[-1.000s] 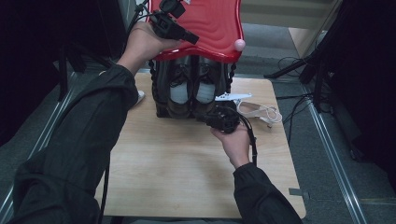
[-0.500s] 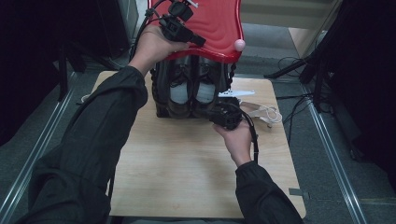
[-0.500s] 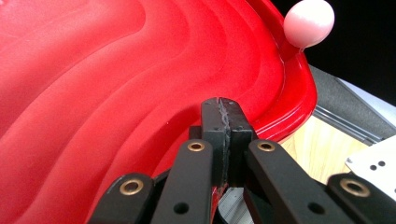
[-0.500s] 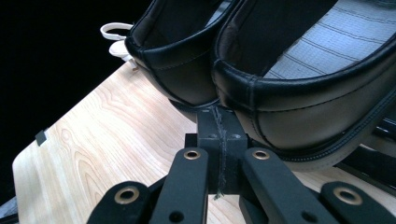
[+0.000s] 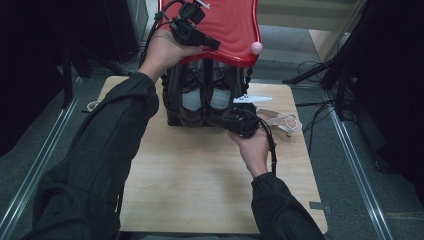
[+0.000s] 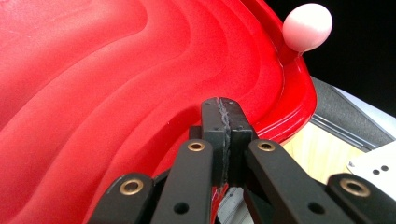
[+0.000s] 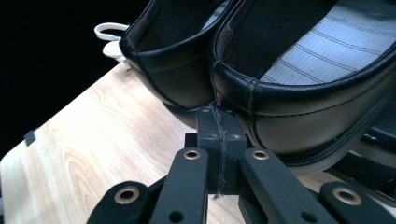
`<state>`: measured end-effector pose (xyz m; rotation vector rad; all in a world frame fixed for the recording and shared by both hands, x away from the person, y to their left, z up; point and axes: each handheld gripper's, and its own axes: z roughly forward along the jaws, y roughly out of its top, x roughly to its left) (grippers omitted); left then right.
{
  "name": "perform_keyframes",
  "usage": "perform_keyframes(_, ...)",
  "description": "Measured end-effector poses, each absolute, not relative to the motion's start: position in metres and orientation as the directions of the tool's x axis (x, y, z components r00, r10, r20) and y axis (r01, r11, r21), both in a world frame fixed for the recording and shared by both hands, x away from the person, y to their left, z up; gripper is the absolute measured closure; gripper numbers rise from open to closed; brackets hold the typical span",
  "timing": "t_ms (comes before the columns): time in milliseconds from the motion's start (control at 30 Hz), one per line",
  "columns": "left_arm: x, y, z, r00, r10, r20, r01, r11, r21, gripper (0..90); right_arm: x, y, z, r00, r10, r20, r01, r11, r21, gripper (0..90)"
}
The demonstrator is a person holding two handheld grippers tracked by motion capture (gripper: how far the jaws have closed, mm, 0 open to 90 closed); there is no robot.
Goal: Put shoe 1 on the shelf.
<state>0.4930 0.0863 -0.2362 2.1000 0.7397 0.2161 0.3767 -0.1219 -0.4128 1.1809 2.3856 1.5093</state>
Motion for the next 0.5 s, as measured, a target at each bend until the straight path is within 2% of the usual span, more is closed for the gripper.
perform_keyframes(500, 0.4920, 0.0863, -0.2368, 0.806, 0.582, -0.108, 0.421, -0.437, 0.795, 90.0, 0.3841, -0.1272, -0.4105, -0.669, 0.661, 0.340, 0.571, 0.165, 0.804, 90.0)
